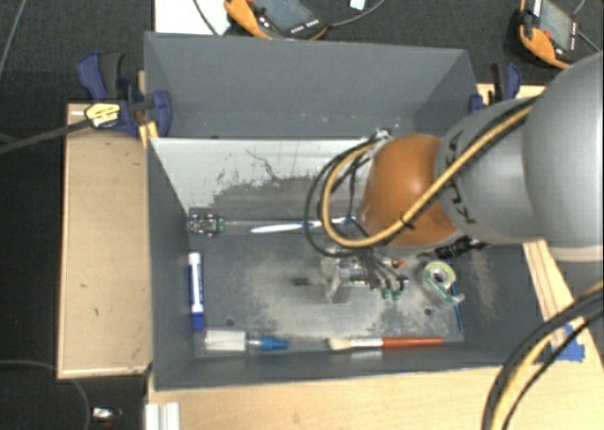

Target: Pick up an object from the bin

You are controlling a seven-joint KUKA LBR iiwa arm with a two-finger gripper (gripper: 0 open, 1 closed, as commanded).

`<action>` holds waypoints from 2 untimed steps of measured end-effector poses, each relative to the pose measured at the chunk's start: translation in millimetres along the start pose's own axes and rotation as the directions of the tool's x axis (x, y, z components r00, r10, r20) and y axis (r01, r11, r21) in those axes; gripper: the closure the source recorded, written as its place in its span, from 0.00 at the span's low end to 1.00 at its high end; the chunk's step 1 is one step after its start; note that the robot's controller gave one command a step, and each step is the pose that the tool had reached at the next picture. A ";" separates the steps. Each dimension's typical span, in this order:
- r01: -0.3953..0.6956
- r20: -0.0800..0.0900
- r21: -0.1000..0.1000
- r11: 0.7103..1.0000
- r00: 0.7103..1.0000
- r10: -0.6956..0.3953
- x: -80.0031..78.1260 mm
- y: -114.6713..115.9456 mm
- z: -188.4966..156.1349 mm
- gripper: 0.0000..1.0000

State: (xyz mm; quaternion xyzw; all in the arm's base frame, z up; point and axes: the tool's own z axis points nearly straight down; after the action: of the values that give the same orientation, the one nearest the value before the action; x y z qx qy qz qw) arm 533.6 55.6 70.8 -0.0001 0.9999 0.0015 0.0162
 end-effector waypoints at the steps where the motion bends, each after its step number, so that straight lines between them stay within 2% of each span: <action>1: 0.000 0.001 0.000 1.000 1.000 0.000 -0.1 0.0 -1.1 1.00; 2: 0.001 -0.008 0.000 1.000 1.000 -0.001 2.3 -0.3 -17.6 1.00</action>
Offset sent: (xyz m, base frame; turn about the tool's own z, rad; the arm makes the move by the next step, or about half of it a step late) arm -0.0002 -0.0001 0.0911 0.0000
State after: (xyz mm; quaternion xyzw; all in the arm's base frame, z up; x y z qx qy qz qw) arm 530.7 55.3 88.3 -0.0004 0.9999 0.0013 0.0120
